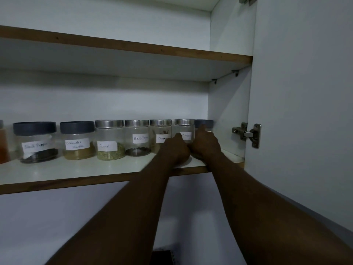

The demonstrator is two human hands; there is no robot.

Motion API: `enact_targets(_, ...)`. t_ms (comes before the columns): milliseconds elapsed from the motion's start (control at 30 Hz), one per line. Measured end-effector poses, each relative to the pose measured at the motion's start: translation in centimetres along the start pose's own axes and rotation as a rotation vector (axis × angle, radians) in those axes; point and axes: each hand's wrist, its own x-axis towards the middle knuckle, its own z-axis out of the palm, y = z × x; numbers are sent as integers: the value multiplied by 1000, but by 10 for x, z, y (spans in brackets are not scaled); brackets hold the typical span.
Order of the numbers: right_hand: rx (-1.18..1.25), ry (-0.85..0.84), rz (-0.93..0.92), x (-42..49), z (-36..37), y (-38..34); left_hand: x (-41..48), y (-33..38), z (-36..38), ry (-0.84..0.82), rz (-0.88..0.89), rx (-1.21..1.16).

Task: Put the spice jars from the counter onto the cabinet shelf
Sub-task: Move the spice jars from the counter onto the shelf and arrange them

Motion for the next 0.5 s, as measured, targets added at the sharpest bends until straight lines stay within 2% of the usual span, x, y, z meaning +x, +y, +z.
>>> enact_targets(167, -62, -19, -71, 12, 11, 8, 27, -5, 1, -134, -8, 166)
enact_targets(333, -166, -9, -127, 19, 19, 13, 45, -9, 13, -225, 166, 427)
enact_targets(500, -192, -58, -159, 23, 21, 17, 57, -13, 16, -268, 204, 459)
